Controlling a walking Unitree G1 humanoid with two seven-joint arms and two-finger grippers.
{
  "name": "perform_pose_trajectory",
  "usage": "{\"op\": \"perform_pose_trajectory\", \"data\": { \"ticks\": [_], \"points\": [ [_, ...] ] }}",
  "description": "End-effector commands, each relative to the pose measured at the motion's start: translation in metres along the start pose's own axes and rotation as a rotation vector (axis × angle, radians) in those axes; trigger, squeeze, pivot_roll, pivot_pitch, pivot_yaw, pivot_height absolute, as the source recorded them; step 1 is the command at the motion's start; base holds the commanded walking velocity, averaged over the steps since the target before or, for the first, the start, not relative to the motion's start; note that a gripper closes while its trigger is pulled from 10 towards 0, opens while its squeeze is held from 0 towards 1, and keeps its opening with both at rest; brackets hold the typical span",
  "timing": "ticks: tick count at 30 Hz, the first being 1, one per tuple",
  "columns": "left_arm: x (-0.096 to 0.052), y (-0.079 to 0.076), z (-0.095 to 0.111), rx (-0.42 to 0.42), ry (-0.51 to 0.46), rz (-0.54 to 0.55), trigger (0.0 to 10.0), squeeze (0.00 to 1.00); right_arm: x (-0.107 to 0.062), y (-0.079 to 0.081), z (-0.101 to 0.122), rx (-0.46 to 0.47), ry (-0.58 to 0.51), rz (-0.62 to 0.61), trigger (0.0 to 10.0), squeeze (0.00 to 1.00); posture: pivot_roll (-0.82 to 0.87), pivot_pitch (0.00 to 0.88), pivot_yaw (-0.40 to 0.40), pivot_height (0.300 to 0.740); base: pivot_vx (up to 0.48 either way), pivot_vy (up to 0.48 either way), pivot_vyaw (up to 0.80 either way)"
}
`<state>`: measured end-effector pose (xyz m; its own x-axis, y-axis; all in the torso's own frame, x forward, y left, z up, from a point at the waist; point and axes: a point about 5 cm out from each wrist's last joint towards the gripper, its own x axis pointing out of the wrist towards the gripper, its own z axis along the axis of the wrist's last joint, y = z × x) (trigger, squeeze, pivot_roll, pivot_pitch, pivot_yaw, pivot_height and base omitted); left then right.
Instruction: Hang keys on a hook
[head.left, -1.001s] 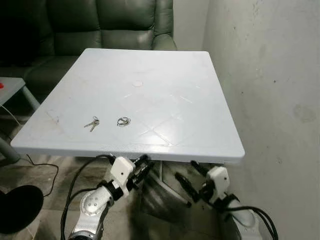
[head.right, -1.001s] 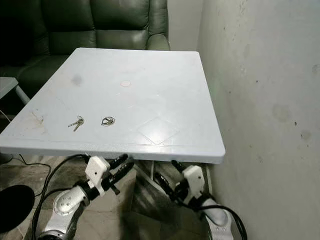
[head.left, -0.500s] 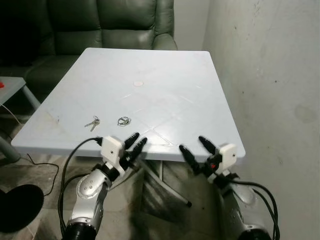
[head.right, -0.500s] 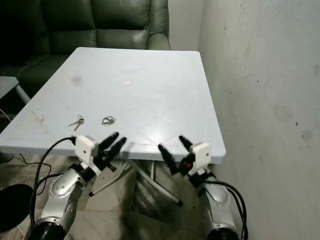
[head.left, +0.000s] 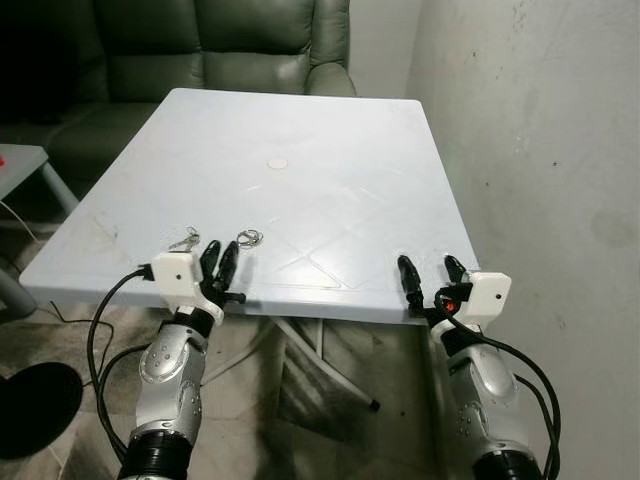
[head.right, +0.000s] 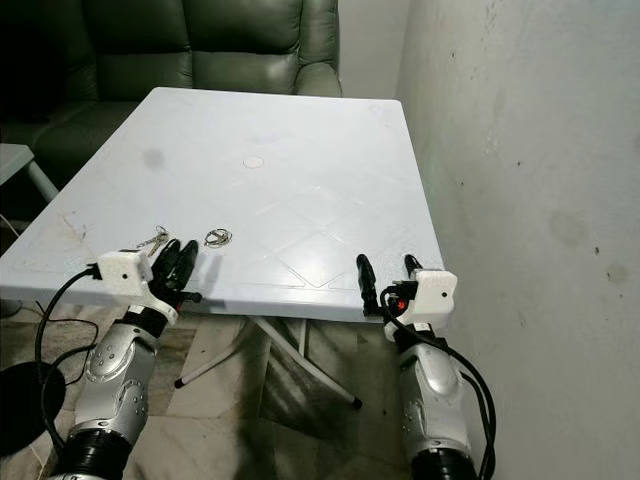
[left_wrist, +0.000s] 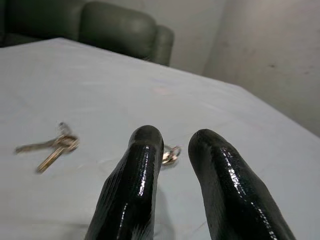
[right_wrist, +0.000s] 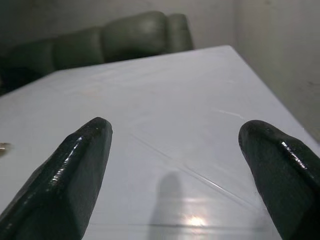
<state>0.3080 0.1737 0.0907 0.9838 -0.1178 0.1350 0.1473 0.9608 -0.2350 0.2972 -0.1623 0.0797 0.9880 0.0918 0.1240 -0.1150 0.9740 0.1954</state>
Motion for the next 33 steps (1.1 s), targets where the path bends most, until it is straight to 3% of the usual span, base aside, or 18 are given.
{"op": "perform_pose_trajectory", "data": {
  "ticks": [1,5,11,17,33],
  "points": [
    [-0.002,0.005,0.000,-0.019,0.005,0.027,10.0,0.00,0.000,0.000,0.002,-0.017,0.003,-0.022,10.0,0.00,-0.08,0.000,-0.011,0.740,0.000,0.000,0.00],
    [-0.001,0.008,0.002,-0.039,0.007,0.053,10.0,0.00,-0.001,-0.001,0.001,-0.014,0.021,-0.049,10.0,0.00,-0.08,0.000,-0.011,0.740,0.000,0.000,0.00],
    [0.004,0.011,0.005,-0.054,0.011,0.078,10.0,0.00,-0.001,-0.005,0.004,-0.088,0.024,-0.064,10.0,0.00,-0.08,0.000,-0.015,0.740,0.000,0.156,0.00],
    [0.004,0.007,0.002,-0.057,0.035,0.056,10.0,0.00,-0.001,-0.005,0.007,-0.099,0.022,-0.069,10.0,0.00,-0.08,0.000,-0.013,0.740,0.000,0.395,0.00],
    [0.008,0.020,0.009,-0.028,0.039,0.099,10.0,0.00,-0.004,-0.001,0.006,-0.088,0.026,-0.065,10.0,0.00,-0.08,0.000,-0.009,0.740,0.000,0.447,0.00]
  ]
}}
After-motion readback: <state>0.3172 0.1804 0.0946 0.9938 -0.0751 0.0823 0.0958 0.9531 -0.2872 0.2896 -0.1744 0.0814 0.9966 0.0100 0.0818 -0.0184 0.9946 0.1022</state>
